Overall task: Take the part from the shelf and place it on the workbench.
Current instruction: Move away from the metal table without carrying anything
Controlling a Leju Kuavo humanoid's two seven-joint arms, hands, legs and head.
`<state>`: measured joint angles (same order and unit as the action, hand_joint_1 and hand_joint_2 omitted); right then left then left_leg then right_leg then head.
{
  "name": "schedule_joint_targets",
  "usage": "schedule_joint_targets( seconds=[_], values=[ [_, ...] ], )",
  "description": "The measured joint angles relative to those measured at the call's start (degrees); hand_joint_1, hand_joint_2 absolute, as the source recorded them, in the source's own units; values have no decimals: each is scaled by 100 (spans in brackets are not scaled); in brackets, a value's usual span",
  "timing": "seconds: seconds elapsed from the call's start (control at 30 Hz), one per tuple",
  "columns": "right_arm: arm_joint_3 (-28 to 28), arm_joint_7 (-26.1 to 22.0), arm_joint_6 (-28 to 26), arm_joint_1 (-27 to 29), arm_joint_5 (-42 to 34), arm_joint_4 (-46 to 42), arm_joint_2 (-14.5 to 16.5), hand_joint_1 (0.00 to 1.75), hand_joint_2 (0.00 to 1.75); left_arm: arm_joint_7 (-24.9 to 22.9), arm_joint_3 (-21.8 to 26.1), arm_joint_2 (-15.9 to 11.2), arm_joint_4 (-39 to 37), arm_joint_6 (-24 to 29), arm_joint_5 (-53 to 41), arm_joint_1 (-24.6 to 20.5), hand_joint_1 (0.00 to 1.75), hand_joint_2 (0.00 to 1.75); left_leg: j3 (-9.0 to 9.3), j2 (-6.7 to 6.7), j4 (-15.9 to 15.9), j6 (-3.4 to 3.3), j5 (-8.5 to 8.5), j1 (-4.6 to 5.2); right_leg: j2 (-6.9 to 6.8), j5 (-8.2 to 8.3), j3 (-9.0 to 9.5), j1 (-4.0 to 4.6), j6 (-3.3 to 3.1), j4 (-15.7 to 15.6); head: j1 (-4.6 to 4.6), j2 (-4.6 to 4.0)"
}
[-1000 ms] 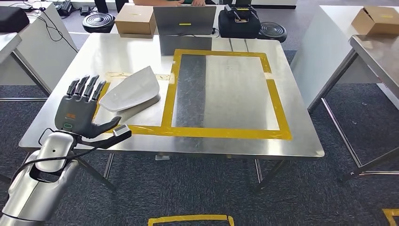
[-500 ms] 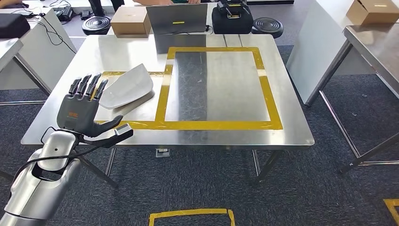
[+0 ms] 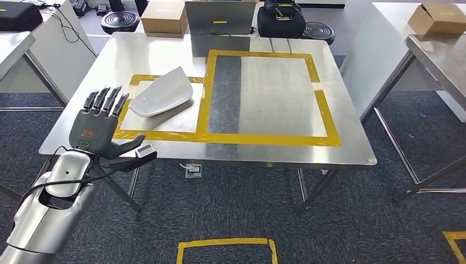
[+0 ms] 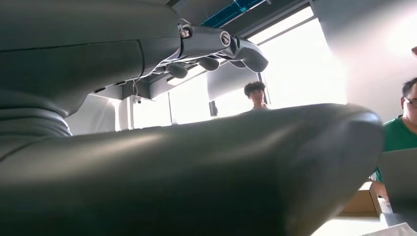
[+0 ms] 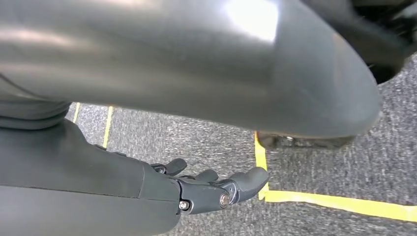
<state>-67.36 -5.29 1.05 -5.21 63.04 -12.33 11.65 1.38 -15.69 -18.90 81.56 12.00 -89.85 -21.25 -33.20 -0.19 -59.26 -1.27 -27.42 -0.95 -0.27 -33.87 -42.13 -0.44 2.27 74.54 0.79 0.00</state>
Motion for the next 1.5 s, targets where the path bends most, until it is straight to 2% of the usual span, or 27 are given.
schedule_joint_targets(
  seconds=[0.03,0.07,0.17,0.2,0.27,0.33,0.4,0.47,0.5,0.53,0.57,0.63,0.7,0.83,0.9,0.97,1.0,1.03,1.07,1.1,1.17,1.2,1.23,1.33,1.37,1.4,1.5],
  values=[
    [0,0,0,1,0,0,0,0,0,2,0,4,-15,0,0,0,0,0,-28,0,-1,0,22,8,2,-12,-5,3,-12,94,-2,0],
    [0,0,0,0,0,0,0,0,0,3,0,7,-25,0,0,0,0,0,-47,-2,-1,4,41,17,4,80,111,8,-36,-51,-4,0],
    [1,-3,2,-11,3,-1,-7,0,0,4,1,10,-36,0,0,-15,0,0,-69,-7,-2,39,84,34,25,496,829,64,-174,-1246,-7,0],
    [1,-6,4,-16,3,-2,-11,0,0,7,1,12,-40,1,0,-22,0,0,-76,-8,-1,64,99,35,27,558,969,90,-211,-1504,-10,0],
    [1,-14,9,-17,-3,-2,-15,0,0,29,1,17,-50,5,0,-27,0,0,-88,-7,16,133,139,29,18,601,1005,124,-253,-1619,-17,0],
    [0,-26,3,-13,-16,-2,-14,0,0,58,1,19,-55,11,0,-31,0,0,-118,-4,-1,199,129,27,8,677,985,98,-309,-1674,-19,0],
    [-1,-33,-5,-14,-23,-3,-11,0,0,72,2,18,-74,13,0,-60,0,0,-267,-4,-336,248,-138,30,-9,768,948,57,-368,-1741,3,0],
    [-2,-30,-9,-14,-24,-3,-10,0,0,80,0,21,-108,3,0,-83,0,0,-540,-4,-1050,290,-578,18,-18,823,873,55,-395,-1743,26,0],
    [-2,-29,-9,-11,-24,-2,-9,0,0,83,-1,23,-127,-4,0,-87,0,0,-642,-4,-1365,310,-725,12,-20,847,829,54,-393,-1731,30,0],
    [-2,-28,-9,-8,-24,-2,-9,0,0,87,-2,25,-143,-10,0,-87,0,0,-657,-2,-1506,327,-769,5,-21,870,783,51,-386,-1715,32,0],
    [-2,-28,-9,-7,-24,-2,-9,0,0,89,-2,26,-155,-13,0,-88,0,0,-562,0,-1426,341,-709,-5,-21,890,739,44,-373,-1692,34,0],
    [-2,-30,-9,-9,-25,-2,-8,0,0,95,-2,26,-166,-13,0,-106,0,0,-111,14,-720,367,-442,-35,-21,918,656,29,-334,-1621,39,0],
    [-2,-32,-9,-14,-31,-3,-9,0,0,110,-5,31,-178,-13,0,-141,0,0,206,10,-131,328,-293,-33,-19,937,585,38,-274,-1543,46,0],
    [-2,-45,-8,-3,-92,-4,-11,0,0,169,-20,54,-228,3,0,-197,0,0,183,-6,-30,128,-184,-4,-10,1008,527,33,-122,-1536,37,0],
    [-3,-49,-4,-2,-112,-4,-10,0,0,177,-28,77,-257,8,0,-248,0,0,120,6,-17,49,-100,-22,3,762,397,15,-53,-1253,18,0],
    [-4,-49,-1,-2,-118,-4,-9,0,0,178,-31,100,-285,8,0,-281,0,0,19,11,-21,16,-21,-23,9,281,116,6,-4,-530,-5,0],
    [-4,-48,0,-1,-119,-4,-9,0,0,179,-33,111,-302,8,0,-286,0,0,-38,11,-24,13,20,-19,9,92,-10,3,7,-163,-9,0],
    [-4,-48,0,0,-120,-4,-9,0,0,180,-37,120,-319,8,0,-287,0,0,-93,12,-28,14,59,-15,10,1,-54,3,6,51,-11,0],
    [-4,-48,0,1,-121,-4,-9,0,0,181,-43,127,-333,8,0,-287,0,0,-141,11,-31,21,96,-13,11,18,21,5,-4,35,-14,0],
    [-5,-48,0,1,-124,-4,-9,0,0,183,-51,132,-343,7,0,-291,0,0,-181,10,-32,31,131,-12,12,121,218,7,-25,-210,-16,0],
    [-9,-46,0,-9,-132,-4,-9,0,0,185,-68,136,-350,7,0,-311,0,0,-230,6,-31,66,193,-8,24,366,783,28,-91,-1040,-19,0],
    [-15,-46,1,-15,-136,-4,-9,0,0,184,-77,137,-353,7,0,-330,0,0,-243,3,-29,94,222,-6,30,445,976,45,-126,-1361,-21,0],
    [-22,-46,1,-20,-140,-4,-8,0,0,182,-85,140,-357,7,0,-348,0,0,-252,1,-25,129,250,-7,35,481,1074,67,-157,-1542,-22,0],
    [-45,-56,-1,-16,-165,-4,-1,0,0,170,-111,150,-378,7,0,-374,0,0,-266,3,8,249,323,-20,31,581,1041,86,-256,-1615,-25,0],
    [-50,-64,-3,-16,-171,-4,4,0,0,166,-120,151,-383,7,0,-376,0,0,-292,5,-31,278,274,-24,24,633,1018,75,-299,-1637,-21,0],
    [-56,-76,-5,-17,-173,-4,9,0,0,162,-128,150,-386,7,0,-378,0,0,-358,6,-183,301,131,-25,17,690,981,61,-339,-1660,-12,0],
    [-81,-101,-4,-13,-173,-4,23,0,0,159,-158,150,-411,7,0,-378,0,0,-713,6,-1211,353,-581,-29,3,839,796,65,-396,-1666,19,0]
  ],
)
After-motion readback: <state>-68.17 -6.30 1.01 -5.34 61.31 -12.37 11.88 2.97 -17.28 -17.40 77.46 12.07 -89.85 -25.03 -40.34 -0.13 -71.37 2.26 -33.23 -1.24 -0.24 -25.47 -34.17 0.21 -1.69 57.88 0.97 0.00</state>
